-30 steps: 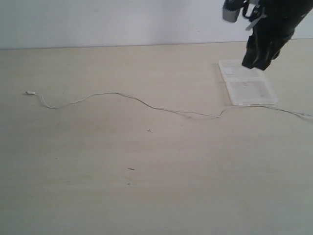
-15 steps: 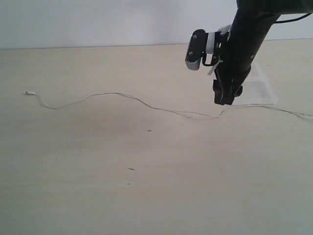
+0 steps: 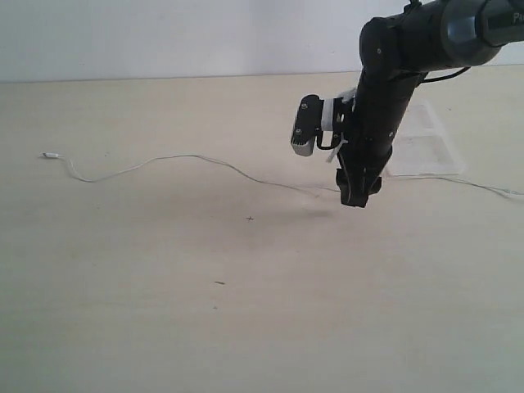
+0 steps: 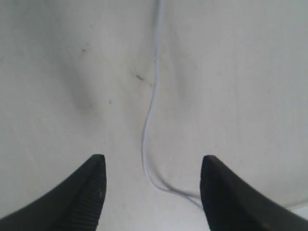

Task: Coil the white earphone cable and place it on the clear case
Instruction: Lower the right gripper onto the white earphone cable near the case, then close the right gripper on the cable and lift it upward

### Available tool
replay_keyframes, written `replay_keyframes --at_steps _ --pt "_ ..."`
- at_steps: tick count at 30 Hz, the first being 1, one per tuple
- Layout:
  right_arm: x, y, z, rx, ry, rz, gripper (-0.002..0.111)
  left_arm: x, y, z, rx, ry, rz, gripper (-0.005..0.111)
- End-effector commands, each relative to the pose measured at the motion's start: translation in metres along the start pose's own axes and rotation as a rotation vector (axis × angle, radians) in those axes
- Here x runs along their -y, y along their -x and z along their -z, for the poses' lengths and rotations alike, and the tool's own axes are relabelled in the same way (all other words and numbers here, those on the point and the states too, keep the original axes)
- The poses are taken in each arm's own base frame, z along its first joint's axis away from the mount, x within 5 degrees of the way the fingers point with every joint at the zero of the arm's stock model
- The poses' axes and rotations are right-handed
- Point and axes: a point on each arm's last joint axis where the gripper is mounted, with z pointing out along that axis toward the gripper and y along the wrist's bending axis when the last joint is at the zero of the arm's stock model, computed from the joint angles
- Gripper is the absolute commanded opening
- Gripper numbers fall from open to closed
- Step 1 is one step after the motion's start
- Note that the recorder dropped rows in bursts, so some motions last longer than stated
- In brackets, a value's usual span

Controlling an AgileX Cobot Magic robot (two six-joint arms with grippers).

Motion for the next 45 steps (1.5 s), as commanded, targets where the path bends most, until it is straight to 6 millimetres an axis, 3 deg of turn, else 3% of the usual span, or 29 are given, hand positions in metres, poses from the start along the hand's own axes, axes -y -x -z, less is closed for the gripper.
replay_keyframes --at_steps 1,12,14,22,25,28,32,39,45 --pt "0.004 0.003 -0.007 0.022 -0.03 0.051 0.055 0.0 0.0 0.0 0.002 -0.008 0.005 0.0" --pt "0.007 0.003 -0.03 0.003 -0.037 0.074 0.051 0.0 0.0 0.0 0.002 -0.008 0.005 0.0" --pt "0.008 0.002 -0.03 -0.004 -0.047 0.085 0.045 0.0 0.0 0.0 0.002 -0.008 0.005 0.0" --pt "0.009 0.002 -0.026 -0.008 -0.062 0.097 0.0 0.0 0.0 0.0 0.002 -0.008 0.005 0.0" --pt "0.009 0.002 -0.015 0.0 -0.074 0.096 0.0 0.0 0.0 0.0 0.002 -0.008 0.005 0.0" --pt "0.01 0.004 0.009 0.03 -0.092 0.067 0.0 0.0 0.0 0.0 0.002 -0.008 0.005 0.0" --pt "0.009 0.009 0.057 0.138 -0.143 -0.055 0.0 0.0 0.0 0.0 0.002 -0.008 0.005 0.0" --pt "-0.006 0.021 0.141 0.513 -0.178 -0.263 0.0 0.0 0.0 0.0 0.002 -0.008 0.005 0.0" --pt "-0.021 0.012 0.216 0.77 -0.306 -0.371 0.0 0.0 0.0 0.0 0.002 -0.008 0.005 0.0"
